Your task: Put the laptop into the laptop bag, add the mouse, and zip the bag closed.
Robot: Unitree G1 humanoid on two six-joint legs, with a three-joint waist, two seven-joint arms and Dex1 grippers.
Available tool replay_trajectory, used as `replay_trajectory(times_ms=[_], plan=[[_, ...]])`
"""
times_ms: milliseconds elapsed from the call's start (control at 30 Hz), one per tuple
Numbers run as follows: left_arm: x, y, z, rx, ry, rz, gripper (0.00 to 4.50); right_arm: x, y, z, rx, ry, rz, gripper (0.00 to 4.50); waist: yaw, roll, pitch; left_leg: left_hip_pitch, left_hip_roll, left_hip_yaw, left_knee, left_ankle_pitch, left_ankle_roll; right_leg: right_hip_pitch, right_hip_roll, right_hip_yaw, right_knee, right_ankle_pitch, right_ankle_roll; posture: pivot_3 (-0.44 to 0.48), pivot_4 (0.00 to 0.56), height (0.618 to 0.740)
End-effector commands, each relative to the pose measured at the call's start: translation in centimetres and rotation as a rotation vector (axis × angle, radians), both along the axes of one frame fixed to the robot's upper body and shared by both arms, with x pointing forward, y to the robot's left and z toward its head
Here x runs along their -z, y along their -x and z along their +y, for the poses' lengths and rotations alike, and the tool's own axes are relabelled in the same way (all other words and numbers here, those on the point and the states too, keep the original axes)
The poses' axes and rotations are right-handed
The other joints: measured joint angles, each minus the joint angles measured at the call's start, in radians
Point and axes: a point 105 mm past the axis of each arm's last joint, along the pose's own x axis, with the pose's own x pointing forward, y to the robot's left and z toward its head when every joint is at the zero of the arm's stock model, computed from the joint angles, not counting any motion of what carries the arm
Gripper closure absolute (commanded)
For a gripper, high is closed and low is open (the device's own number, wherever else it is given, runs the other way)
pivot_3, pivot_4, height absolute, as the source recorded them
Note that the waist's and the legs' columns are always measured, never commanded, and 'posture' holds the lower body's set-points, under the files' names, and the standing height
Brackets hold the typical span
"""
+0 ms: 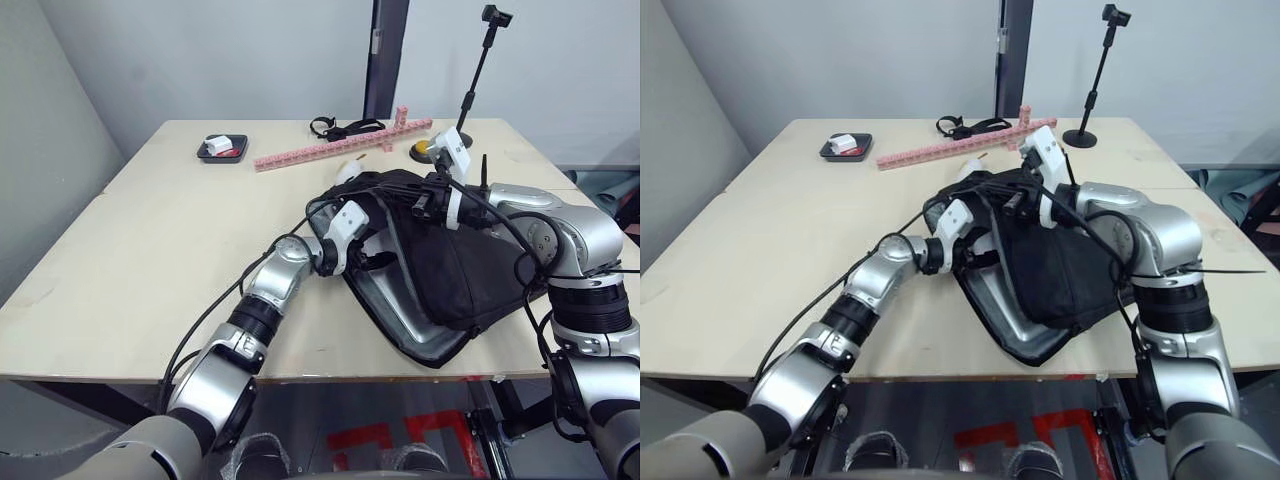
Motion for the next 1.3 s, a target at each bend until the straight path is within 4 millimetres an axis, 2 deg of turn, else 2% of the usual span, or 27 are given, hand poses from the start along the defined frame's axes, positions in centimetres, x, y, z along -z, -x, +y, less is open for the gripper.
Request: replay_trajectory(times_ms=[33,200,400,467,533,700,867,1100,1200,1300], plan=[[0.8,-0.4,-0.7,-0.006,-0.045,0.016,1.68,-2.8,1.0,0.3,-0.030,-0.037,-0.112,4.49,0.000,0.000,0.000,0.000,0.000,0.000,0.000,0.000,0.000,0.000,0.000,0.000,0.000,0.000,0.000,0.000,0.150,0.740],[0.6,-1.0,-2.0,-0.003,-0.049,0.029,1.68,-2.7,1.1,0.6,-0.042,-0.032,-0.106,4.49,0.001,0.000,0.000,0.000,0.000,0.000,0.000,0.000,0.000,0.000,0.000,0.000,-0.001,0.001,0.002,0.000,0.150,0.740],[0.1,-1.3,-2.6,0.008,-0.039,0.022,1.68,-2.5,1.1,0.9,-0.047,-0.029,-0.103,4.49,0.000,0.000,0.000,0.000,0.000,0.000,0.000,0.000,0.000,0.000,0.000,0.000,-0.001,0.001,0.002,0.000,0.150,0.740],[0.0,-1.3,-2.7,0.009,-0.030,0.017,0.66,-2.5,1.2,0.9,-0.047,-0.028,-0.101,4.50,0.000,0.000,0.000,0.000,0.000,0.000,0.000,0.000,0.000,0.000,0.000,0.000,-0.001,0.001,0.002,0.000,0.150,0.740],[-0.1,-1.2,-2.7,0.017,-0.025,0.013,0.02,-2.5,1.1,0.9,-0.045,-0.028,-0.100,4.50,0.000,0.000,0.000,-0.001,0.000,0.000,0.000,0.000,0.000,0.000,0.000,0.000,-0.001,0.001,0.002,0.000,0.150,0.740],[-0.2,-1.1,-1.7,0.020,-0.026,-0.003,0.02,-2.5,1.1,0.7,-0.041,-0.029,-0.099,4.50,-0.001,0.000,0.000,-0.001,0.000,0.000,-0.001,0.000,0.000,0.000,0.000,0.000,-0.002,0.001,0.002,0.000,0.150,0.740],[0.5,-0.7,0.0,0.009,-0.076,-0.001,0.02,-2.5,1.1,0.7,-0.039,-0.034,-0.096,4.50,-0.001,0.000,0.000,-0.001,0.000,0.000,-0.001,0.000,0.000,0.000,0.000,0.000,-0.003,0.001,0.002,0.000,0.150,0.740],[1.3,-0.1,0.3,0.001,-0.093,0.006,0.02,-2.5,1.1,0.9,-0.044,-0.039,-0.094,4.50,0.000,0.000,0.000,-0.001,0.000,0.000,-0.001,0.000,-0.001,0.000,0.000,0.000,-0.003,0.001,0.002,0.000,0.150,0.740],[1.5,-0.1,0.3,-0.008,-0.082,0.014,0.86,-2.5,1.1,0.9,-0.047,-0.039,-0.092,4.50,-0.001,0.000,0.000,-0.001,0.000,0.000,-0.002,-0.002,-0.003,0.000,0.000,0.000,-0.003,0.001,0.002,0.000,0.150,0.740],[1.5,-0.1,0.0,-0.002,-0.076,0.019,1.88,-2.5,1.1,1.0,-0.051,-0.039,-0.090,4.50,-0.001,0.000,0.000,-0.001,0.000,0.000,-0.002,-0.002,-0.003,0.000,0.000,0.000,-0.004,0.001,0.002,0.000,0.150,0.740]])
